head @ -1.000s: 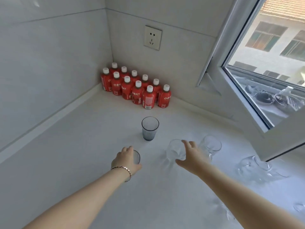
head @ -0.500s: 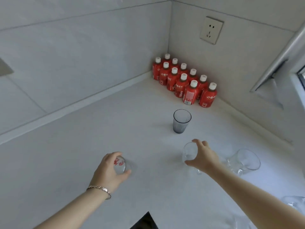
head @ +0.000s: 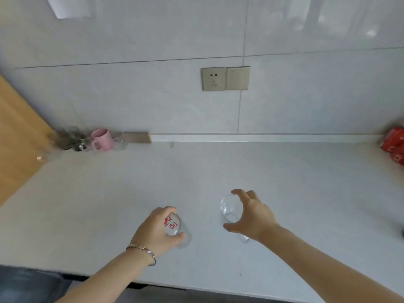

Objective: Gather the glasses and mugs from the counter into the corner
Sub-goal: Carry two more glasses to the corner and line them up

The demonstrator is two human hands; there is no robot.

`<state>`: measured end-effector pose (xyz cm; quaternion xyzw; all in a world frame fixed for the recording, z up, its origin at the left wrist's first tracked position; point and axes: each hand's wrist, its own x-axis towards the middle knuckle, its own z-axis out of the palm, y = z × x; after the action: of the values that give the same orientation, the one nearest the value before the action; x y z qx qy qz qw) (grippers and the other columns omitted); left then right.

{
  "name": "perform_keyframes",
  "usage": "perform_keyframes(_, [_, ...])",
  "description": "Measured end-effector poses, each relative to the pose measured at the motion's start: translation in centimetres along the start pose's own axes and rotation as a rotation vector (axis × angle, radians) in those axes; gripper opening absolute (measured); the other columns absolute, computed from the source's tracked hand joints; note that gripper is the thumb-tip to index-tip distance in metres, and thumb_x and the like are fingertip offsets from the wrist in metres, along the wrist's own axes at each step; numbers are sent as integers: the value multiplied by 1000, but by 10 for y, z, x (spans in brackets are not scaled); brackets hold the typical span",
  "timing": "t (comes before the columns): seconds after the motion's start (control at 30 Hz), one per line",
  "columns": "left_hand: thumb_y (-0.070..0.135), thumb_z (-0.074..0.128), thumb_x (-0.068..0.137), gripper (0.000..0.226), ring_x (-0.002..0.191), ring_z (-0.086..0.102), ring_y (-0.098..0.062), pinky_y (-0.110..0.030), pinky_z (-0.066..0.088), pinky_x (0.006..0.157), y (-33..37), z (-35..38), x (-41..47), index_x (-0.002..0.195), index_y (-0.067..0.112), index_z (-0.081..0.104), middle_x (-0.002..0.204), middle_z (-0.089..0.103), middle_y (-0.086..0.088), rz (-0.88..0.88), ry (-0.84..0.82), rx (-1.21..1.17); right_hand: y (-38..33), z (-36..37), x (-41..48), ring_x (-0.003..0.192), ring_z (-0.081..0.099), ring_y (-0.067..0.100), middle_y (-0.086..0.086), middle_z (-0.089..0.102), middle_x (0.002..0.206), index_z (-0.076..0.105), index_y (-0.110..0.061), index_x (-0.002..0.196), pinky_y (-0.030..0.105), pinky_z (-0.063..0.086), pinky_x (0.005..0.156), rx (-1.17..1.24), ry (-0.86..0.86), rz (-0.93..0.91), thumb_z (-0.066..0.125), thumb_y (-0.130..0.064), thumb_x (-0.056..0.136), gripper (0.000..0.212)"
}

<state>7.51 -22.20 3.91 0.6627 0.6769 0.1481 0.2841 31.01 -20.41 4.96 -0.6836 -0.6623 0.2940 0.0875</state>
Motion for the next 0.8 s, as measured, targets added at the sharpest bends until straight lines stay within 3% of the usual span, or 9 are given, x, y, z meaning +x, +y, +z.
perform_keyframes(0.17, [31,74,70,59,108,53,-12,-23,42,94,-114,-88,-6,124,26,50,120,52,5,-137,143,-39,-131,72,38,105,61,24,-2,43,131,30,-33,139,25,45,77,3,-60,-79,76,-42,67,86])
perform_keyframes(0.37, [30,73,71,59,111,54,-16,-26,43,94,-226,-177,6,124,26,50,122,54,4,-235,199,-65,-256,143,85,104,62,23,0,45,125,32,-31,139,31,52,85,12,-129,-57,76,-38,64,87])
perform_keyframes(0.7, [30,72,73,55,107,56,-19,-27,42,85,-334,-280,105,122,23,50,122,53,0,-366,199,43,-375,183,191,104,62,25,1,44,128,31,-31,139,30,50,84,-39,-126,-134,78,-38,64,89])
perform_keyframes(0.8, [28,73,72,55,98,54,-17,-25,42,81,-354,-300,144,122,20,52,122,53,-4,-406,222,25,-402,189,228,105,62,25,1,42,131,30,-30,140,30,50,85,-74,-139,-174,78,-39,65,90])
